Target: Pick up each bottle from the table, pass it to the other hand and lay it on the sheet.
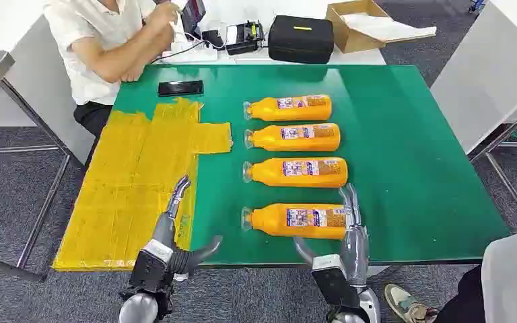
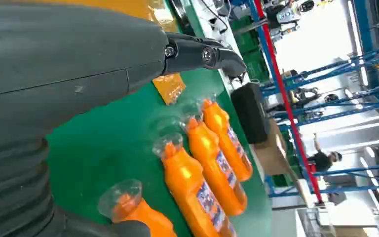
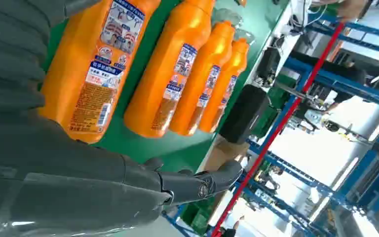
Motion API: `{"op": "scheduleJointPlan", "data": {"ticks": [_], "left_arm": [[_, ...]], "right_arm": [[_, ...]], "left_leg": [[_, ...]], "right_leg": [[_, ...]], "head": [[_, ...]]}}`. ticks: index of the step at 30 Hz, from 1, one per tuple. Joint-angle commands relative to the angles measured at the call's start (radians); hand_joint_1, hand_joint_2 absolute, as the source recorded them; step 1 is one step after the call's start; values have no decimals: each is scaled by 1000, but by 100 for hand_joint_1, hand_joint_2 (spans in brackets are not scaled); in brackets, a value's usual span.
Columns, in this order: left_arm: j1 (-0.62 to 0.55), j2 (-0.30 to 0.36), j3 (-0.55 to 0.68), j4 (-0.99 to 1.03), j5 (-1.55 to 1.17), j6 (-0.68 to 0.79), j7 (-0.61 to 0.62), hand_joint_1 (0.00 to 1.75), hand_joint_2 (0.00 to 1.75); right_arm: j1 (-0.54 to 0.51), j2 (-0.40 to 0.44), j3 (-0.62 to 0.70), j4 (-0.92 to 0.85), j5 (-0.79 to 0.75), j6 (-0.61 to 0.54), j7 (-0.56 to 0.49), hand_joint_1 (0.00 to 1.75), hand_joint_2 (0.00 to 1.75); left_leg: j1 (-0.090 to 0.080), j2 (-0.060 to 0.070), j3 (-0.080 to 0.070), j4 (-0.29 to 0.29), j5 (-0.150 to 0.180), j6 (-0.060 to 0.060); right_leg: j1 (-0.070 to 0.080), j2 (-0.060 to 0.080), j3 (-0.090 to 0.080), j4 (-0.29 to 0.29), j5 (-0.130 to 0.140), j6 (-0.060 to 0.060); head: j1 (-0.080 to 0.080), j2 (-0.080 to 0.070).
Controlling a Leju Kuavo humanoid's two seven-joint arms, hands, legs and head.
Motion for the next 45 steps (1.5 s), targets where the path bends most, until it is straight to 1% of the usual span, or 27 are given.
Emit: {"op": "scheduleJointPlan", "data": {"ticks": [1,2,5,6,9,10,12,13,15,16,17,18,19,20,21,23,26,29,31,32,35,37,40,41,43,44,45], "left_arm": [[2,-2,-22,16,-6,3,7,0,175],[3,-3,-21,16,-6,3,7,0,175],[4,-1,-19,14,-7,3,7,0,175],[4,-1,-18,13,-8,3,7,0,175],[14,0,-35,-16,-44,26,-1,0,175],[17,-1,-40,-26,-48,28,0,0,175],[19,0,-45,-32,-51,28,4,0,175],[19,0,-45,-32,-51,28,4,0,175],[19,0,-45,-30,-51,27,5,0,175],[18,1,-46,-28,-52,27,6,0,175],[16,2,-48,-21,-54,26,10,0,175],[16,2,-48,-17,-58,30,16,0,175],[16,1,-46,-15,-59,32,17,0,175],[17,0,-44,-14,-60,33,18,0,175],[17,-2,-43,-12,-61,33,19,0,175],[16,-5,-43,-9,-62,33,20,0,175],[-9,-10,-49,26,-61,18,24,0,175],[-43,-21,-47,79,-45,5,27,0,175],[-47,-24,-49,92,-41,3,32,0,175],[-48,-27,-49,97,-37,5,39,0,175],[-46,-29,-46,102,-27,4,51,0,175],[-48,-30,-47,104,-23,0,55,0,175],[-49,-31,-47,104,-22,0,55,0,175],[-49,-31,-47,104,-22,0,56,0,175],[-52,-31,-49,104,-21,-4,60,0,175],[-55,-31,-51,105,-21,-5,61,0,175],[-60,-30,-57,108,-20,-6,61,0,175]], "right_arm": [[-9,-5,-11,37,11,7,11,0,175],[-10,-5,-9,37,15,7,9,0,175],[-10,-8,2,32,27,6,7,0,175],[-11,-7,3,28,29,4,8,0,175],[-9,-3,-6,18,31,1,17,0,175],[-9,-2,-8,16,30,4,17,0,175],[-9,-1,-10,17,29,6,15,0,175],[-9,-1,-10,17,29,6,15,0,175],[-9,1,-9,20,29,5,15,0,175],[-11,-1,-7,22,33,4,12,0,175],[-13,-4,-4,26,42,-2,11,0,175],[-13,-8,1,29,71,-20,25,0,175],[-15,-15,6,33,115,-42,51,0,175],[-16,-28,12,36,170,-67,77,0,175],[-19,-39,14,40,226,-86,112,0,175],[-22,-57,16,41,263,-96,136,0,175],[-46,-138,38,85,475,-111,278,0,175],[-75,-224,45,162,568,-123,334,0,175],[-82,-255,46,181,586,-121,351,0,175],[-90,-278,49,196,625,-124,373,0,175],[-106,-304,55,232,658,-108,399,0,175],[-130,-303,57,264,648,-103,394,0,175],[-133,-302,58,265,648,-103,394,0,175],[-134,-299,60,265,649,-103,394,0,175],[-143,-302,68,279,648,-97,393,0,175],[-152,-304,74,292,650,-95,392,0,175],[-168,-331,111,320,751,-108,427,0,175]], "left_leg": [[1,3,7,0,-4,0],[1,1,4,0,-2,0],[1,3,8,1,-4,0],[1,2,4,0,-2,0],[2,4,8,1,-5,0],[1,2,4,0,-2,0],[1,3,6,1,-4,0],[1,2,4,0,-2,0],[1,3,7,1,-4,0],[1,2,4,0,-2,0],[1,3,5,0,-3,0],[1,2,4,0,-2,0],[2,5,10,2,-6,0],[3,5,11,3,-7,0],[1,2,5,0,-2,0],[1,3,6,0,-3,0],[1,3,7,0,-3,0],[1,1,6,-1,-1,1],[1,0,5,-1,-1,1],[1,0,7,-1,-2,1],[0,1,4,-1,-1,0],[1,2,7,-1,-2,1],[0,2,5,0,-2,0],[1,3,7,1,-3,0],[0,1,3,0,-1,0],[1,2,5,1,-2,0],[0,1,3,0,-1,0]], "right_leg": [[2,1,7,-1,-3,-5],[1,0,4,-1,-1,-3],[3,1,8,-1,-3,-5],[1,0,4,-1,-1,-3],[3,1,8,-1,-3,-5],[1,1,4,0,-2,-3],[2,1,7,0,-3,-5],[1,1,4,-1,-1,-3],[2,1,8,0,-3,-5],[1,0,4,-1,-1,-3],[2,1,5,-1,-2,-4],[1,1,4,-1,-1,-3],[3,2,10,0,-4,-7],[4,2,12,0,-5,-8],[2,1,5,-1,-1,-4],[2,1,6,-1,-2,-4],[3,1,8,-2,-2,-4],[2,0,8,-4,0,-3],[2,-1,7,-4,0,-3],[2,-1,9,-5,-1,-4],[1,0,5,-3,0,-2],[2,0,8,-3,-1,-4],[1,0,6,-2,-1,-3],[2,1,8,-2,-2,-4],[1,0,4,-2,0,-2],[2,0,6,-2,-1,-3],[1,0,3,-1,0,-2]], "head": [[0,0],[0,0],[0,0],[0,0],[0,0],[0,0],[0,0],[0,0],[0,0],[0,0],[0,0],[0,0],[0,0],[0,0],[0,0],[0,0],[0,0],[0,0],[0,0],[0,0],[0,0],[0,0],[0,0],[0,0],[0,0],[0,0],[0,0]]}}
